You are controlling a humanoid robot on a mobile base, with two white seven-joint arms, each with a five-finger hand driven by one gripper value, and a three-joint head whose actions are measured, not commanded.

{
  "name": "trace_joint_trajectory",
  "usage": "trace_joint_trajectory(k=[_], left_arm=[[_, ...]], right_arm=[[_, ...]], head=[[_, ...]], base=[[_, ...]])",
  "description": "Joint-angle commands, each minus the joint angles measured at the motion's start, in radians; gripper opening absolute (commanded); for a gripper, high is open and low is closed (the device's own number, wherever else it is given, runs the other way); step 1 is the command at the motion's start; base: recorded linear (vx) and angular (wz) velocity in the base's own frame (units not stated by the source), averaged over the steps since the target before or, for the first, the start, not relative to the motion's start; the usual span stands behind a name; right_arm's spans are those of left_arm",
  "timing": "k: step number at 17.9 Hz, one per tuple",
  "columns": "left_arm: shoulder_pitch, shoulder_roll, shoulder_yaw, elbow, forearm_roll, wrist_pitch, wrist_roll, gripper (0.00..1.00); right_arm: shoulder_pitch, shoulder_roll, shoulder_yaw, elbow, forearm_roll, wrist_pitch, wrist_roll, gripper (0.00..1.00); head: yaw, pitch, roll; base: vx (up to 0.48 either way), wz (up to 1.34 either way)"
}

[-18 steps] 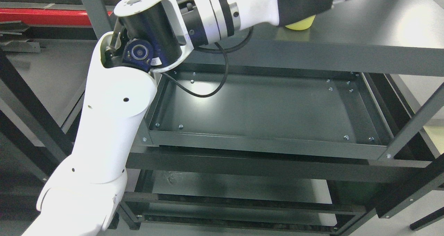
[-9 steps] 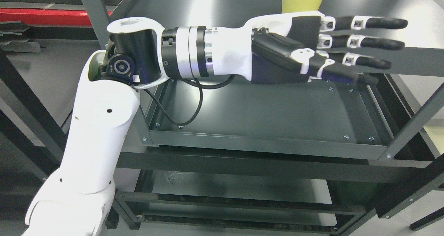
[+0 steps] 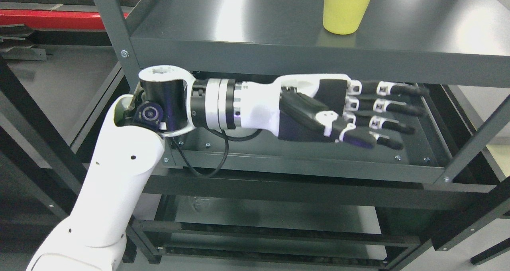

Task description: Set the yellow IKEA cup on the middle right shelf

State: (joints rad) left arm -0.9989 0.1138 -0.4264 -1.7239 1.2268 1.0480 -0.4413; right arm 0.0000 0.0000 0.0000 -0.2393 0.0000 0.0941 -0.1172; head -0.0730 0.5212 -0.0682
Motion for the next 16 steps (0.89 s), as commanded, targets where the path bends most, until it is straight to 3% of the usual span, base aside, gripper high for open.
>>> trace_joint_trajectory(k=[1, 4, 7, 9, 13, 14, 16], left_arm=[[0.138, 0.004, -0.198, -0.007, -0.09, -0.001, 0.006, 0.99], [0.19, -0.061, -0.175, 0.098, -0.356, -0.001, 0.004, 0.99], [0.242, -0.074, -0.099, 0.155, -0.588, -0.156, 0.003, 0.99], [0.294, -0.085, -0.03, 0.19, -0.73, -0.326, 0.004, 0.99], [0.428, -0.096, 0.135, 0.24, -1.195, -0.734, 0.013, 0.99], [0.453, -0.096, 0.152, 0.257, -1.242, -0.837, 0.024, 0.99], [0.497, -0.096, 0.233, 0.264, -1.244, -0.907, 0.126, 0.99]], right_arm=[[0.014, -0.017, 0.017, 0.0, -0.025, -0.001, 0.001, 0.99], [0.014, -0.017, 0.017, 0.0, -0.025, -0.001, 0.001, 0.99], [0.014, -0.017, 0.017, 0.0, -0.025, -0.001, 0.001, 0.99], [0.014, -0.017, 0.017, 0.0, -0.025, -0.001, 0.001, 0.99], [0.014, -0.017, 0.017, 0.0, -0.025, -0.001, 0.001, 0.99], [0.014, -0.017, 0.017, 0.0, -0.025, -0.001, 0.001, 0.99], [0.014, -0.017, 0.017, 0.0, -0.025, -0.001, 0.001, 0.99]], head=[[0.0, 0.0, 0.0], [0.0, 0.0, 0.0], [0.0, 0.0, 0.0], [0.0, 0.0, 0.0], [0.0, 0.0, 0.0], [0.0, 0.0, 0.0], [0.0, 0.0, 0.0]], base=[[0.0, 0.0], [0.0, 0.0], [0.0, 0.0], [0.0, 0.0], [0.0, 0.0], [0.0, 0.0], [0.0, 0.0]])
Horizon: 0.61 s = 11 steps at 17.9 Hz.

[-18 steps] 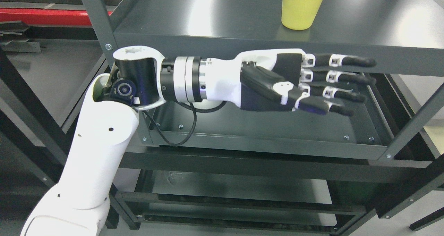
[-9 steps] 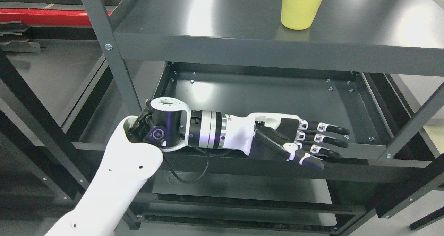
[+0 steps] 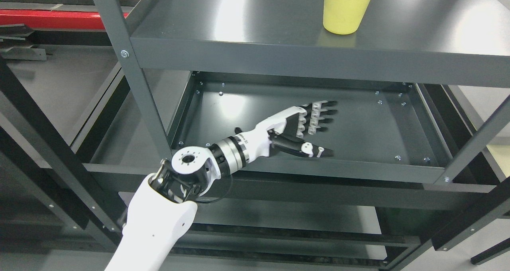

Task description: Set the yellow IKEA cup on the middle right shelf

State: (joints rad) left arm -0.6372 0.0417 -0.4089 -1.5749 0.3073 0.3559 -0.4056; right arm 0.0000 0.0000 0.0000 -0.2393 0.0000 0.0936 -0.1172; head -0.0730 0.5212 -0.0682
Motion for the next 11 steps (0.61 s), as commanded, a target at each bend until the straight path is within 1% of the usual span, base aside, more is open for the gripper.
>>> trace_joint_trajectory(k=[1, 3, 4, 5, 7, 9, 11], left_arm=[[0.151, -0.024, 0.249, 0.115, -0.326, -0.225, 0.14, 0.99], [0.186, -0.024, 0.298, 0.105, -0.329, -0.256, 0.243, 0.99], [0.22, -0.024, 0.305, 0.093, -0.33, -0.264, 0.305, 0.99], [0.258, -0.024, 0.303, 0.069, -0.332, -0.275, 0.336, 0.99], [0.319, -0.024, 0.288, 0.053, -0.333, -0.331, 0.335, 0.97], [0.344, -0.024, 0.269, 0.052, -0.33, -0.385, 0.335, 0.96], [0.346, -0.024, 0.256, 0.052, -0.329, -0.403, 0.338, 0.97]], right_arm=[[0.014, -0.017, 0.017, 0.0, -0.025, 0.0, 0.001, 0.99], [0.014, -0.017, 0.017, 0.0, -0.025, 0.0, 0.001, 0.99], [0.014, -0.017, 0.017, 0.0, -0.025, 0.0, 0.001, 0.99], [0.014, -0.017, 0.017, 0.0, -0.025, 0.0, 0.001, 0.99], [0.014, -0.017, 0.017, 0.0, -0.025, 0.0, 0.001, 0.99], [0.014, -0.017, 0.017, 0.0, -0.025, 0.0, 0.001, 0.99], [0.014, -0.017, 0.017, 0.0, -0.025, 0.0, 0.001, 0.99]], head=[[0.0, 0.0, 0.0], [0.0, 0.0, 0.0], [0.0, 0.0, 0.0], [0.0, 0.0, 0.0], [0.0, 0.0, 0.0], [0.0, 0.0, 0.0], [0.0, 0.0, 0.0]], base=[[0.0, 0.0], [0.0, 0.0], [0.0, 0.0], [0.0, 0.0], [0.0, 0.0], [0.0, 0.0], [0.0, 0.0]])
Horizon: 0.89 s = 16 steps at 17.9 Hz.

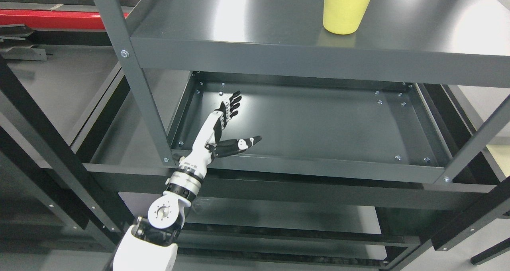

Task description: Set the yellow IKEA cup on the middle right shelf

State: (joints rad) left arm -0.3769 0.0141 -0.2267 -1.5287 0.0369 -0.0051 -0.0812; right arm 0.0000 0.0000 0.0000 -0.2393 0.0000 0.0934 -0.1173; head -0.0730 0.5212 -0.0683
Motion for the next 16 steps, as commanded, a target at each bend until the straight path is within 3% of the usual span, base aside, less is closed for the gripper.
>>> trace_joint_trajectory(k=[1, 5, 16], left_arm=[[0.082, 0.003, 0.073, 0.004, -0.058, -0.038, 0.018, 0.98], [0.041, 0.003, 0.09, 0.004, -0.048, 0.019, 0.023, 0.99], [-0.025, 0.003, 0.079, 0.002, -0.048, 0.027, 0.054, 0.99]], right_arm=[[0.014, -0.017, 0.017, 0.0, -0.025, 0.0, 0.001, 0.99], [0.014, -0.017, 0.017, 0.0, -0.025, 0.0, 0.001, 0.99], [0.014, -0.017, 0.017, 0.0, -0.025, 0.0, 0.001, 0.99]], head=[[0.0, 0.0, 0.0], [0.0, 0.0, 0.0], [0.0, 0.0, 0.0]], base=[[0.0, 0.0], [0.0, 0.0], [0.0, 0.0]])
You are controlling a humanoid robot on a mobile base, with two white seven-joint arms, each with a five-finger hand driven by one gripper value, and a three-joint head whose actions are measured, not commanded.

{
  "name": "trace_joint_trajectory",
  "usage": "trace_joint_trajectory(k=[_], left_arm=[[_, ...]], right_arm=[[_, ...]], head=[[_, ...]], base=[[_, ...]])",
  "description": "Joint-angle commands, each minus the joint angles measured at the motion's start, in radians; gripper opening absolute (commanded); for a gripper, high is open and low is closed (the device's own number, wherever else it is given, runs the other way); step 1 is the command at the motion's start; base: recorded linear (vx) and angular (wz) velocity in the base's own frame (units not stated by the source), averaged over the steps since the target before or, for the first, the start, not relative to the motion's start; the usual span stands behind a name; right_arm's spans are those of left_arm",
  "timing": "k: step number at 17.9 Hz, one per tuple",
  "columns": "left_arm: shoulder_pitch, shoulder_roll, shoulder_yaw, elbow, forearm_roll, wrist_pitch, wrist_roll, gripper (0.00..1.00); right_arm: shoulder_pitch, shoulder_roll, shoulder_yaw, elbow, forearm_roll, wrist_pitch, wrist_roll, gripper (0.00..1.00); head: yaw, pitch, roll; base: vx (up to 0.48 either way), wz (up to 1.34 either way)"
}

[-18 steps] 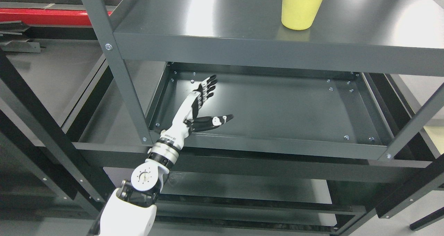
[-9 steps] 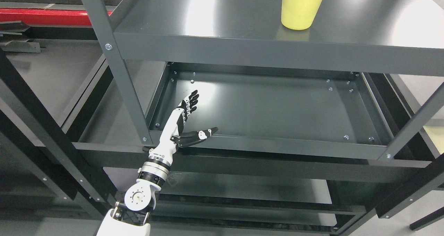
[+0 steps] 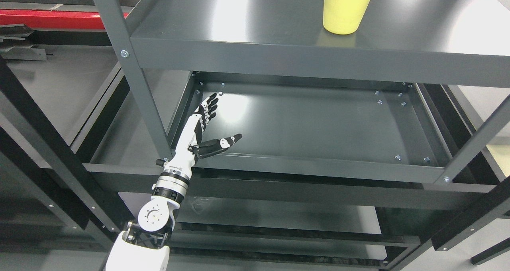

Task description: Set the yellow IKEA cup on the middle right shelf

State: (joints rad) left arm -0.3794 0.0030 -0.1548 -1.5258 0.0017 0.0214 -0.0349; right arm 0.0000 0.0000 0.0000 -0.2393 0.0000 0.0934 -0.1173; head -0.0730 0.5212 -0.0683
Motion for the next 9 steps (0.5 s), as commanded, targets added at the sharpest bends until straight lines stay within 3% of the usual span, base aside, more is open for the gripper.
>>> trace_joint_trajectory(k=[1, 9], left_arm=[[-0.023, 0.014, 0.008, -0.001, -0.012, 0.0, 0.007, 0.99], [-0.021, 0.014, 0.009, 0.0, -0.012, 0.0, 0.006, 0.99]], right_arm=[[0.014, -0.017, 0.017, 0.0, -0.025, 0.0, 0.001, 0.99], [0.014, -0.017, 0.017, 0.0, -0.025, 0.0, 0.001, 0.99]], head=[[0.0, 0.0, 0.0], [0.0, 0.0, 0.0]], base=[[0.0, 0.0], [0.0, 0.0]])
